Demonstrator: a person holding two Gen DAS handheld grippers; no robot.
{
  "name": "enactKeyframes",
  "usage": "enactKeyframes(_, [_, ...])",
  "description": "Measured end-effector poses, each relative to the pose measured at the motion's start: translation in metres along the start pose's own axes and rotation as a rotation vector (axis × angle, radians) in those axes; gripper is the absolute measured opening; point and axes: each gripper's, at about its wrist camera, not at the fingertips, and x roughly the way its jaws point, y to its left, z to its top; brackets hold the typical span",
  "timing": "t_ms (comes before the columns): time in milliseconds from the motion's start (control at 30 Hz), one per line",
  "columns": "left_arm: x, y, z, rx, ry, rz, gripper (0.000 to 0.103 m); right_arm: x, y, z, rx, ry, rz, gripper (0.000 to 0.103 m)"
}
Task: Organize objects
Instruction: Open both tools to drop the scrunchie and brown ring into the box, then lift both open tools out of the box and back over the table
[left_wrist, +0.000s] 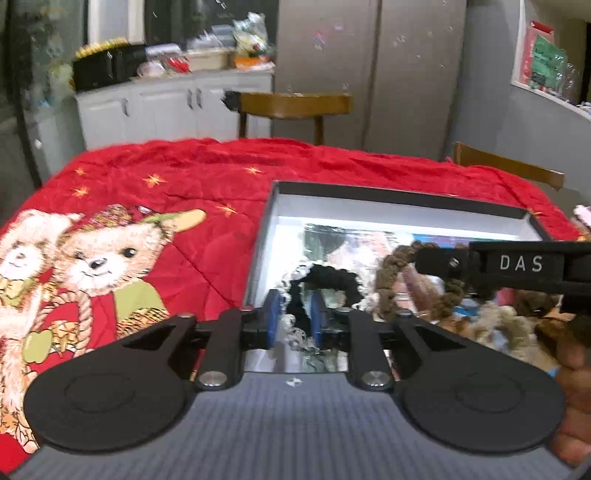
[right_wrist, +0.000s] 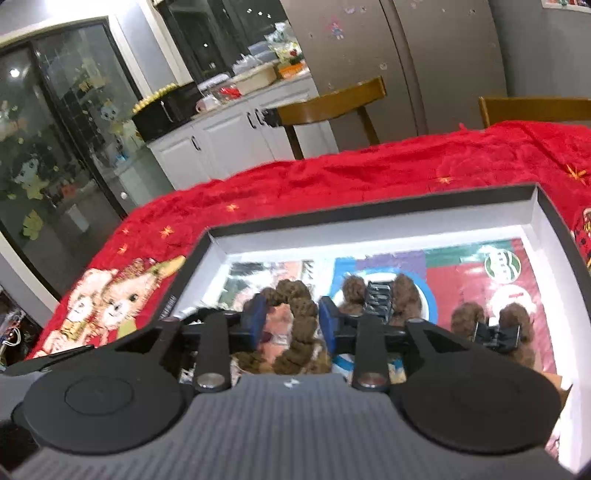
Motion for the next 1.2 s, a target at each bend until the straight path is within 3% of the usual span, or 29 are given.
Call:
enactKeyframes(67, [-0.004, 0.004, 0.006, -0.018, 0.014, -0.037, 0.051, -0.006, 0.003, 0.004, -0.008, -0.015, 0.015, 0.063])
enactKeyframes(200, [-0.018, 0.006, 0.017, -0.018, 0.011, -0.066, 0.062, -0.023, 0.008, 0.012, -0.022, -0.059, 0.048, 0.071])
enactKeyframes(233, [-0.023, 0.005, 0.019, -0.018, 0.002, -0.056, 0.069, -0.03, 0.011, 0.016, -0.029, -0.071, 0.053, 0.072])
enactKeyframes(300, [-0.036, 0.003, 0.022, -0.015, -0.037, -0.041, 0.073, -0.049, 0.013, 0.024, -0.013, -0.113, 0.065, 0.078])
enactKeyframes(400, [-0.063, 0.001, 0.031, 0.027, -0.105, -0.081, 0.073, -0.084, 0.02, 0.031, -0.023, -0.199, 0.071, 0.083])
enactKeyframes(567, [-0.116, 0.005, 0.04, 0.021, -0.251, -0.153, 0.082, -0.141, 0.043, 0.027, -0.135, -0.359, -0.027, 0.089])
enactKeyframes(667, [-0.142, 0.003, 0.041, 0.03, -0.294, -0.195, 0.084, -0.164, 0.051, 0.019, -0.126, -0.373, -0.077, 0.092])
enactKeyframes(833, [-0.173, -0.007, 0.036, 0.042, -0.336, -0.265, 0.084, -0.199, 0.053, -0.006, -0.124, -0.409, -0.072, 0.097])
enactKeyframes(1067, [-0.196, -0.045, 0.011, 0.156, -0.417, -0.237, 0.084, -0.224, 0.046, -0.032, -0.135, -0.464, -0.134, 0.102])
enactKeyframes(1200, [-0.197, -0.051, 0.006, 0.111, -0.392, -0.255, 0.084, -0.242, 0.038, -0.039, -0.106, -0.496, -0.142, 0.103])
